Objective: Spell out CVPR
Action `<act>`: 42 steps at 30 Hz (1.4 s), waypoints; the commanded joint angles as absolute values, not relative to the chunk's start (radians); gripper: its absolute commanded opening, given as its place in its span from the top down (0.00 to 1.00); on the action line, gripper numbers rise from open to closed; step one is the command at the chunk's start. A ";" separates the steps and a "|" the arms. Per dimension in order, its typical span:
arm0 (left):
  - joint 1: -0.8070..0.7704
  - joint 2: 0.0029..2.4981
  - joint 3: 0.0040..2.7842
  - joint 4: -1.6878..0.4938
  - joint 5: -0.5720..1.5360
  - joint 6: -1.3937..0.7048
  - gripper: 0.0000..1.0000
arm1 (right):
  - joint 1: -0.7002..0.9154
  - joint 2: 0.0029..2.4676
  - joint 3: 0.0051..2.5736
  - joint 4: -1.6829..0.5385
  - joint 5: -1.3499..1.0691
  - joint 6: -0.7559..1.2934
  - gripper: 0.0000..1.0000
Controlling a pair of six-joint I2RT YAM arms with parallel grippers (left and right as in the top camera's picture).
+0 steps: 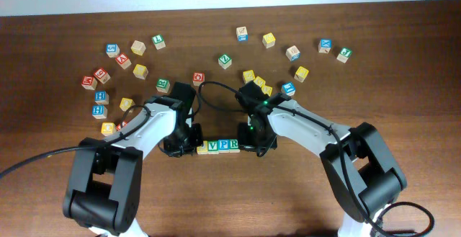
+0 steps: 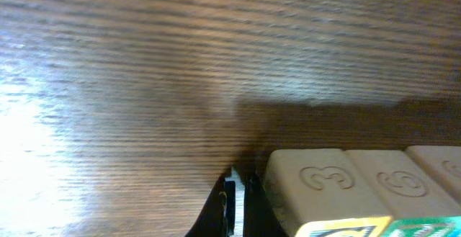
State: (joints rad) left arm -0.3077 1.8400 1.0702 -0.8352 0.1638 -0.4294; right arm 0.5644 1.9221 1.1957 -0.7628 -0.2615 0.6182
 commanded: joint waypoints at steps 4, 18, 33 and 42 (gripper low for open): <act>-0.206 1.824 1.102 -0.923 0.107 -0.413 1.00 | 0.515 1.925 1.310 -0.937 -0.145 0.574 0.94; -0.164 1.273 1.214 -1.185 0.060 -0.414 0.40 | 0.472 1.378 1.530 -1.414 -0.001 0.502 0.44; -0.168 1.200 1.211 -1.247 0.056 -0.413 0.01 | 0.472 1.078 1.374 -1.486 -0.006 0.505 0.02; -0.168 1.200 1.211 -1.247 0.056 -0.413 0.01 | 0.471 1.196 1.374 -1.485 -0.006 0.505 0.02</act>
State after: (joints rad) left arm -0.1669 1.2022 1.2022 -1.2476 0.0700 -0.4118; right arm 0.4736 1.1683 1.3834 -1.4879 -0.0154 0.4984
